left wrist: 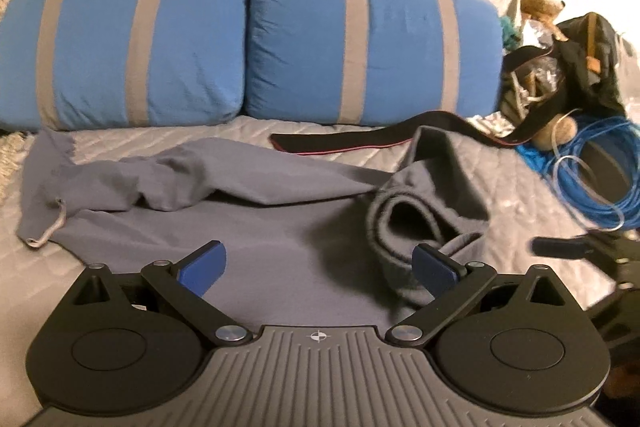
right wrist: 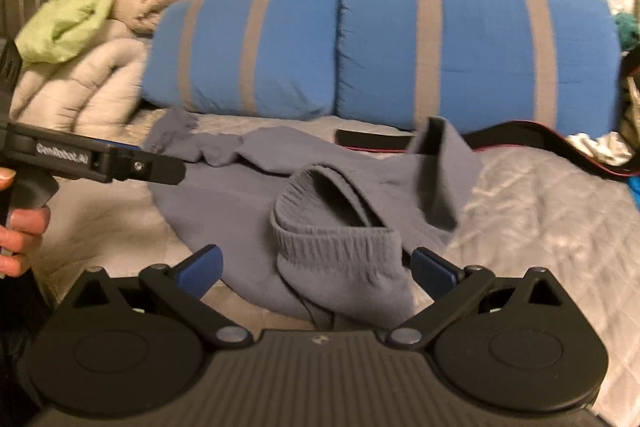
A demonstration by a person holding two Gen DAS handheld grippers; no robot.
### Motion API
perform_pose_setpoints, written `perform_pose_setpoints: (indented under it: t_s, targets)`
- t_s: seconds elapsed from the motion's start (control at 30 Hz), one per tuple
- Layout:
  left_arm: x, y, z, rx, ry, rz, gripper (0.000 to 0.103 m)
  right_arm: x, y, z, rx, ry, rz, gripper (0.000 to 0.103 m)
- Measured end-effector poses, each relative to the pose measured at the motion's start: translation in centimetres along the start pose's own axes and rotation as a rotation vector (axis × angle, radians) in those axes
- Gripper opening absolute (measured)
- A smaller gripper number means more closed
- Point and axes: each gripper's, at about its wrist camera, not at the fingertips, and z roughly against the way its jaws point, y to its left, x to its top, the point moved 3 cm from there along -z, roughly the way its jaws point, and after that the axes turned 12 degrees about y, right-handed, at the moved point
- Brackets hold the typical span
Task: Fold clothes
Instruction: 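Move the right gripper to the grey sweatpants' drawstring waistband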
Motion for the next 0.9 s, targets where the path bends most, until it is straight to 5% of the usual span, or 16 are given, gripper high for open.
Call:
perform_pose_setpoints:
  t_s: [0.37,0.6,0.73,0.9]
  targets:
    - [1.1,-1.1,-1.4,-0.049,-0.015,-0.029,0.101,0.4,-4.1,-4.1,0.153,0.008,-0.079,0.103]
    - [2.4,-2.1,-3.1,-0.119,0.006,-0.03,0.1,1.8,-5.1,-4.5,0.301,0.027,0.008,0.103]
    - [2.1,-1.2,-4.2,-0.147,0.085,0.014,0.1,1.7,-5.5,-5.8,0.326,0.077,0.029,0.103]
    - [2.1,-0.4,-4.5,-0.191,0.091,0.058,0.1,1.8,-5.9,-7.1,0.338,0.111,0.055,0.103]
